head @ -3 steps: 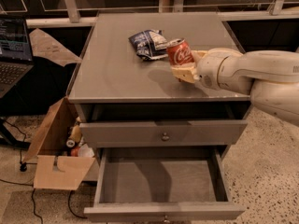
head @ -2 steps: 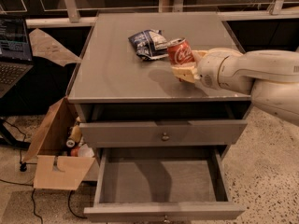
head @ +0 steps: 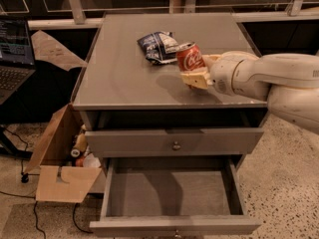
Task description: Pick coke can from middle drawer and place on counter
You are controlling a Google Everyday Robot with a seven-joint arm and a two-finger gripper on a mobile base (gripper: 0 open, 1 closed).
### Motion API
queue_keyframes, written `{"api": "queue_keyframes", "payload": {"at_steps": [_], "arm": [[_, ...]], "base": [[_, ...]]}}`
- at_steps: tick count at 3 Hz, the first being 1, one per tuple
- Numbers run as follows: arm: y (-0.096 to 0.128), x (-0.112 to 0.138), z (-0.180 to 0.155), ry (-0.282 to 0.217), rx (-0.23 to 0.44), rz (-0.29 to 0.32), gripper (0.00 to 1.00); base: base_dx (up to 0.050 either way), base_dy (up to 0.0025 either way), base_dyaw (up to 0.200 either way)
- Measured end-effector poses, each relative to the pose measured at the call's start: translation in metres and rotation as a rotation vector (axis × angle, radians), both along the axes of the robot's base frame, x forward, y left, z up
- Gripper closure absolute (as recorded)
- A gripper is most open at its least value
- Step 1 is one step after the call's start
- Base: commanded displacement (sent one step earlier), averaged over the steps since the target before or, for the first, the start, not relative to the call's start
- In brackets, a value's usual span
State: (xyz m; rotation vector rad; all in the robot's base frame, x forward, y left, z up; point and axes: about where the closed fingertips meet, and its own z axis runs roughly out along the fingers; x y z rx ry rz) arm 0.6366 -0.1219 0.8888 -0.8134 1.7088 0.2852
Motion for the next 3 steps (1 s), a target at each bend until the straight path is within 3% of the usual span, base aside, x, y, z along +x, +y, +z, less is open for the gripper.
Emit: {"api": "queue_keyframes", "payload": {"at_steps": [1, 2, 3], "arm": [[0.0, 0.0, 0.0, 0.0, 0.0, 0.0, 0.13], [0.0, 0.0, 0.0, 0.0, 0.0, 0.0, 0.0], [0.0, 0.0, 0.0, 0.0, 0.0, 0.0, 0.0]], "base": [[0.0, 0.0, 0.0], [0.0, 0.0, 0.0], [0.0, 0.0, 0.0]]}}
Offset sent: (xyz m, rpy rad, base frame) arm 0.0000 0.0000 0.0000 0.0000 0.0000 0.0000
